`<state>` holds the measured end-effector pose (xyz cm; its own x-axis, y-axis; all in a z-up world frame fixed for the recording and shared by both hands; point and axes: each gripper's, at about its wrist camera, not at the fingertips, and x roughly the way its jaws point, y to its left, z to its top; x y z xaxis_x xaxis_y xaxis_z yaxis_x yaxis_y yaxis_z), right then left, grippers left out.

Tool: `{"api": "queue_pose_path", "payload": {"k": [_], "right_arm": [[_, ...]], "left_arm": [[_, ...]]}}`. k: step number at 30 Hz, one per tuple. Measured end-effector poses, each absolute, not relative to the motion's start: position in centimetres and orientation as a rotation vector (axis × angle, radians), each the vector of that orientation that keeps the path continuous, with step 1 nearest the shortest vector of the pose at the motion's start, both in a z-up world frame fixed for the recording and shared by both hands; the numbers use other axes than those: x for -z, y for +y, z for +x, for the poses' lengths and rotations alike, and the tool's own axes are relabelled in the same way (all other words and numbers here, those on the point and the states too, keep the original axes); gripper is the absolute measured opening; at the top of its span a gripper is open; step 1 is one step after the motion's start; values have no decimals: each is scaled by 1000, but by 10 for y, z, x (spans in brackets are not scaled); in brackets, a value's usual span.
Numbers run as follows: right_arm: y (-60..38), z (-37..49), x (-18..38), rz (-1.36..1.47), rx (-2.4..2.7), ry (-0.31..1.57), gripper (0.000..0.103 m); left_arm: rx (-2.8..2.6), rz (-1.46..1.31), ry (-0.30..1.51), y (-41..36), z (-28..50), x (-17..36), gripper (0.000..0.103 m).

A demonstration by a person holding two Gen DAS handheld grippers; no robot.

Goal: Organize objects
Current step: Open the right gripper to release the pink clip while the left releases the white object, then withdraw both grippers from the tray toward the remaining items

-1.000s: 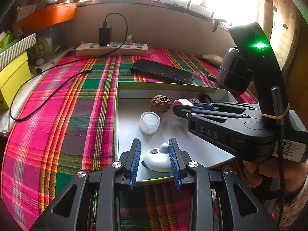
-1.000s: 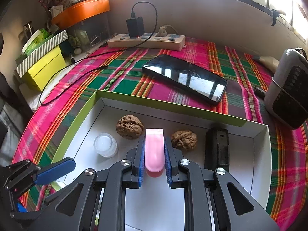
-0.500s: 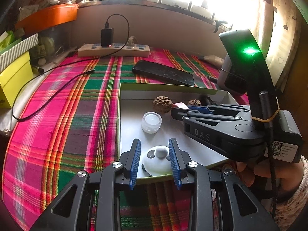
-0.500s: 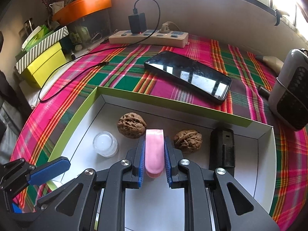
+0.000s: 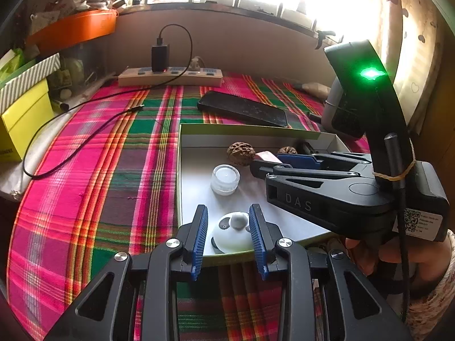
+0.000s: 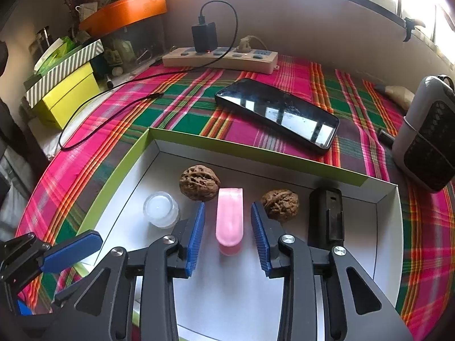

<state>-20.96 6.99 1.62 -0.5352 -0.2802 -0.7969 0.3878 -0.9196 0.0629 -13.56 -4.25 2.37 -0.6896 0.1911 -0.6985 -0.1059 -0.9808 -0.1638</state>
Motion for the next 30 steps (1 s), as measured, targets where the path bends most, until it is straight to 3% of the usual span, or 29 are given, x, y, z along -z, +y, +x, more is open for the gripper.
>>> {"api": "queue_pose_path", "payload": {"k": [30], "right_arm": [[97,-164,-41,1166,2540,46,40]], "left_arm": [[-2769,-1107,-129,-36,-108,-39,28]]}}
